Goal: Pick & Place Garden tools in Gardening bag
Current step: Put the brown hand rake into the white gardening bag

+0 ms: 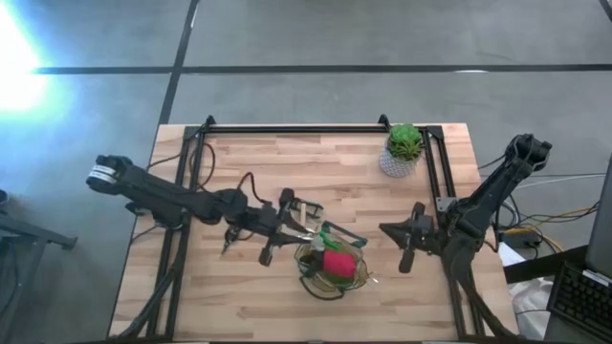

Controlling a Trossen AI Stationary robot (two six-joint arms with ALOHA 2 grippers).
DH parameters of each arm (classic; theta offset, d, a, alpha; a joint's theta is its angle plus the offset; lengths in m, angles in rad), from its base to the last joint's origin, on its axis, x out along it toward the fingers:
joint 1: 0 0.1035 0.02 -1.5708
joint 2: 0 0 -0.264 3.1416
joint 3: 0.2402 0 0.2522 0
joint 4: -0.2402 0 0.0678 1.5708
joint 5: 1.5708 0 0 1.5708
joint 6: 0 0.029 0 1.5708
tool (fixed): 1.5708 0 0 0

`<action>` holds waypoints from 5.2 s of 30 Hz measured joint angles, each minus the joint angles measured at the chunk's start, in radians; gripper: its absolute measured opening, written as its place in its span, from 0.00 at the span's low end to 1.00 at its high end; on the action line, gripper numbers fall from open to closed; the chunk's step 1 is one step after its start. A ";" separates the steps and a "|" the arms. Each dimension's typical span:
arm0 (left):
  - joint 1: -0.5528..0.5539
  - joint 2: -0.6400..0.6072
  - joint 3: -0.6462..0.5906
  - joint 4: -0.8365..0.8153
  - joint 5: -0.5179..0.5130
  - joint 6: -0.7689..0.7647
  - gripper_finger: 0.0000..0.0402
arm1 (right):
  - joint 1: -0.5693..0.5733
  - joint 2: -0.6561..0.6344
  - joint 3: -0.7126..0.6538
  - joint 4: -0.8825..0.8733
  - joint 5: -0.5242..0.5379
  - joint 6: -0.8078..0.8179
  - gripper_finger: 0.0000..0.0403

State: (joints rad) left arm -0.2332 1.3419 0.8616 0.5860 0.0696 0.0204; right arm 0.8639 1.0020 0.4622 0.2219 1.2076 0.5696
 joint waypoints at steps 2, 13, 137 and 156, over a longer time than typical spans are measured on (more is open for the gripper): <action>0.007 0.026 0.000 0.023 -0.001 0.009 0.15 | -0.012 0.005 0.000 0.111 -0.006 -0.114 0.04; 0.079 0.118 0.005 0.175 0.004 -0.051 0.15 | -0.046 0.015 0.000 0.428 -0.052 -0.428 0.34; 0.074 0.063 0.181 -0.336 -0.086 -0.078 0.71 | -0.033 0.155 0.355 0.031 -0.167 -0.389 0.12; 0.077 0.062 0.180 -0.342 -0.106 -0.048 0.71 | 0.052 0.297 0.260 0.054 0.015 -0.049 0.12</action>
State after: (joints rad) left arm -0.1562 1.4036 1.0420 0.2436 -0.0361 -0.0278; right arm 0.9161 1.2989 0.7221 0.2760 1.2224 0.5209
